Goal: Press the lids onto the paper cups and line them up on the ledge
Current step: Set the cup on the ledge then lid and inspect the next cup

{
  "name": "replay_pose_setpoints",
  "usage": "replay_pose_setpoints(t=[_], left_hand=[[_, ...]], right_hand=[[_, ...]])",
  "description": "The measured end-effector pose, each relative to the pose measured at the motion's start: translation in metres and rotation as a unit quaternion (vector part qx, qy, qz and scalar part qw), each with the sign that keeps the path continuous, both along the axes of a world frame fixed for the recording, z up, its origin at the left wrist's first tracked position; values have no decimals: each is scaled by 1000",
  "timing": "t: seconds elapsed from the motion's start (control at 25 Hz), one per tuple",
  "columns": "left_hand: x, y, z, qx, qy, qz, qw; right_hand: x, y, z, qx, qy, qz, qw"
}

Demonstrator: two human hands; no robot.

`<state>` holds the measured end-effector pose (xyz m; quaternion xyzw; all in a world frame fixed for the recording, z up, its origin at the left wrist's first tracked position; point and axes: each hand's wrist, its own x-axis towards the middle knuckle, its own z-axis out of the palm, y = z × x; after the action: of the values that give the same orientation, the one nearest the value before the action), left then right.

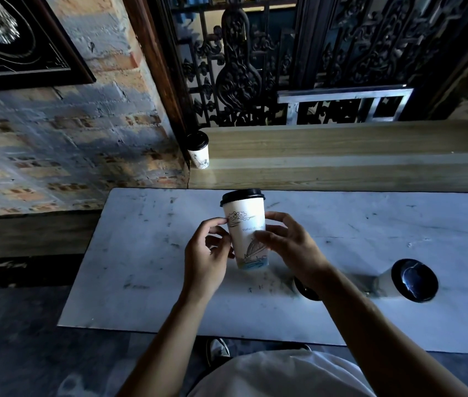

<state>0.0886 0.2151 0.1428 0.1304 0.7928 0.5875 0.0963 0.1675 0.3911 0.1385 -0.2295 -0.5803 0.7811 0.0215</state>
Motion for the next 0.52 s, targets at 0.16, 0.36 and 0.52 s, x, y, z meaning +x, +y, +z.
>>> replay_pose_setpoints(t=[0.16,0.36,0.52], left_hand=[[3,3,-2,8,-32,6,999],[6,6,-4,9,-42,-17,999],[11,12,-2,21,-54,-29,998]], right_hand=[[-3,6,2,-15,12,-14,1000],[-3,12,5,-18,44,-23,999],[0,18,3,-15,20,-45,999]])
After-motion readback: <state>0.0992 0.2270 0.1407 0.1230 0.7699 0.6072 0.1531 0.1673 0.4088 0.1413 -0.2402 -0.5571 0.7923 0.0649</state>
